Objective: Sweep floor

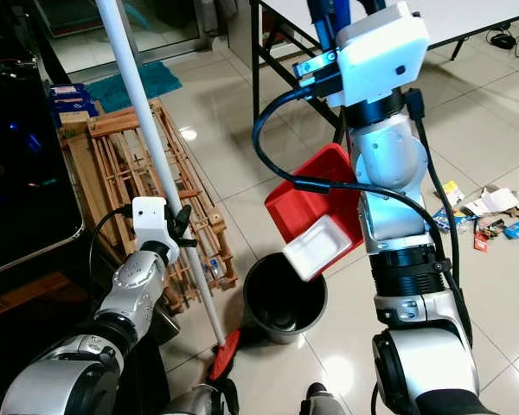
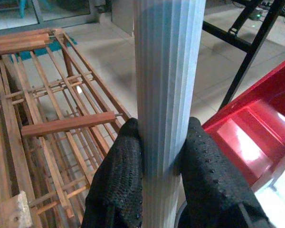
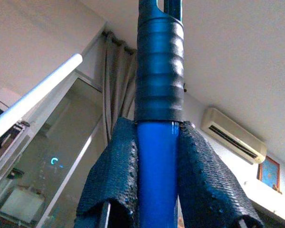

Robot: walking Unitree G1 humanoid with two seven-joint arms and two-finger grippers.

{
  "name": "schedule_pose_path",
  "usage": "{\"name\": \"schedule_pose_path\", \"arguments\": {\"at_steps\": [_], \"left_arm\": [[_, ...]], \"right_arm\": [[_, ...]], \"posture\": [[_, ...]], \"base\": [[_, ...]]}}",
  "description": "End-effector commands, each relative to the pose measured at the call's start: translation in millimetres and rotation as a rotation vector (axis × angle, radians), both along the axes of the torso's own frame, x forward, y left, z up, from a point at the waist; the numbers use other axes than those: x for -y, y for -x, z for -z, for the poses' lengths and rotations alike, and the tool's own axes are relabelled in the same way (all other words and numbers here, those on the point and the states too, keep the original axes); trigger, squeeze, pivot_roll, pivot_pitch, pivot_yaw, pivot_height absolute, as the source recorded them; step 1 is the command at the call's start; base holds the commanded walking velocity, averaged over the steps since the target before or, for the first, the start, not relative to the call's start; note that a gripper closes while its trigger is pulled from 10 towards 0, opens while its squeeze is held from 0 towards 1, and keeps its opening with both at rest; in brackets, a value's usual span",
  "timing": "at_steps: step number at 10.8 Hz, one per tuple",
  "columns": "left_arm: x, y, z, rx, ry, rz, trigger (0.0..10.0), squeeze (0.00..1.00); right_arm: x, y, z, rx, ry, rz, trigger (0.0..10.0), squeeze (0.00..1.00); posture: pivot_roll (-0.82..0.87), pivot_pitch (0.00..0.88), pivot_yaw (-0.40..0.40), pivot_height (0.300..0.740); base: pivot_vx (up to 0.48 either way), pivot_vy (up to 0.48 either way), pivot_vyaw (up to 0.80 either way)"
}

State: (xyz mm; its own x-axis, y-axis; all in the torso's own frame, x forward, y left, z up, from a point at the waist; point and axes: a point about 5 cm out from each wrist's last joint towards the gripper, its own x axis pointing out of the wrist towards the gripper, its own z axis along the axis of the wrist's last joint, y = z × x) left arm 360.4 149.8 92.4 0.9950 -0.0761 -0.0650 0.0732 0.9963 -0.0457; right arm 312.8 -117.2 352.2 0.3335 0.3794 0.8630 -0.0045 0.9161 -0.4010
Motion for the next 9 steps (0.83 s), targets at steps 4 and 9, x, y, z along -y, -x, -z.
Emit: {"name": "schedule_pose_path", "arguments": {"at_steps": [4,9], "left_arm": [[0.0,-0.2,-3,0.022,-0.003,0.002,10.0,0.00],[-3.0,3.0,2,0.009,-0.013,0.008,10.0,0.00]], "right_arm": [[-3.4,10.3,-6,0.072,0.027,-0.006,10.0,0.00],[73.3,-35.2,91,-0.559,-0.593,0.237,10.0,0.00]], "posture": [[-0.03,0.184,0.040,0.740],[-0.03,0.197,0.050,0.740]], "base": [[0.000,0.000,0.00],[0.000,0.000,0.00]]}}
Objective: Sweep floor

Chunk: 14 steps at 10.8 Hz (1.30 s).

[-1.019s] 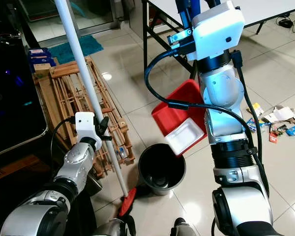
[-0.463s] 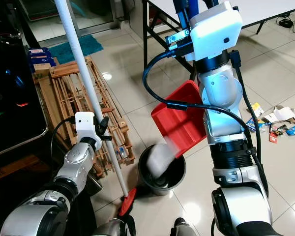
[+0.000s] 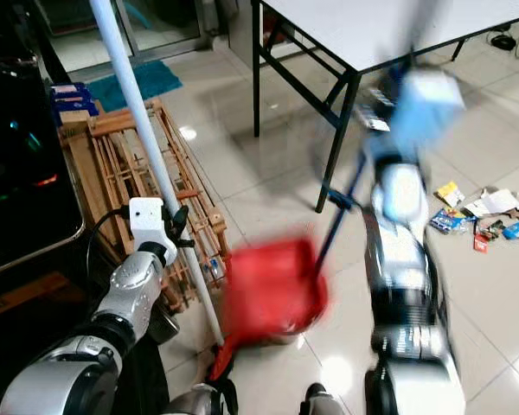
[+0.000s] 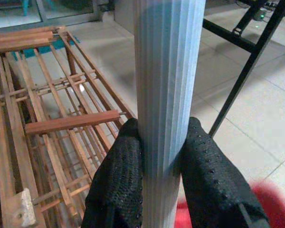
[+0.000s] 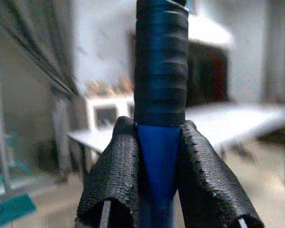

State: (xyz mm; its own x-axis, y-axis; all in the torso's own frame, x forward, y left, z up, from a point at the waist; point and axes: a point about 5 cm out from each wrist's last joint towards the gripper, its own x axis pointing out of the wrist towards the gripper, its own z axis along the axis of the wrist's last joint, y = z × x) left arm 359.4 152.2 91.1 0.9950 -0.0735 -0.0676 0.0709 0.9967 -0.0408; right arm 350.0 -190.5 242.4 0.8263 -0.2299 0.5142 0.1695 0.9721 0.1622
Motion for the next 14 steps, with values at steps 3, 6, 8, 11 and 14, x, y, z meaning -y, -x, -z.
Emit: {"name": "schedule_pose_path", "arguments": {"at_steps": [3,6,8,11,14], "left_arm": [[1.8,3.0,3,0.005,-0.004,0.023,10.0,0.00],[2.3,3.8,4,0.003,-0.008,0.030,10.0,0.00],[2.0,3.7,3,0.005,-0.016,0.030,10.0,0.00],[1.4,4.5,4,0.009,-0.016,0.025,10.0,0.00],[2.2,3.9,2,0.021,-0.003,0.022,10.0,0.00]], "right_arm": [[31.5,15.8,28,-0.085,-0.109,0.125,10.0,0.00],[29.6,23.9,63,-0.211,-0.130,0.127,10.0,0.00],[23.8,24.3,65,-0.217,-0.142,0.106,10.0,0.00],[29.0,23.5,58,-0.194,-0.139,0.123,10.0,0.00],[36.8,28.5,11,0.014,-0.070,0.138,10.0,0.00]], "posture": [[-0.03,0.203,0.051,0.740],[-0.03,0.203,0.054,0.740],[-0.03,0.202,0.052,0.740],[-0.03,0.203,0.050,0.740],[-0.03,0.203,0.049,0.740]], "base": [[0.000,0.000,0.00],[0.000,0.000,0.00],[0.000,0.000,0.00],[0.000,0.000,0.00],[0.000,0.000,0.00]]}}
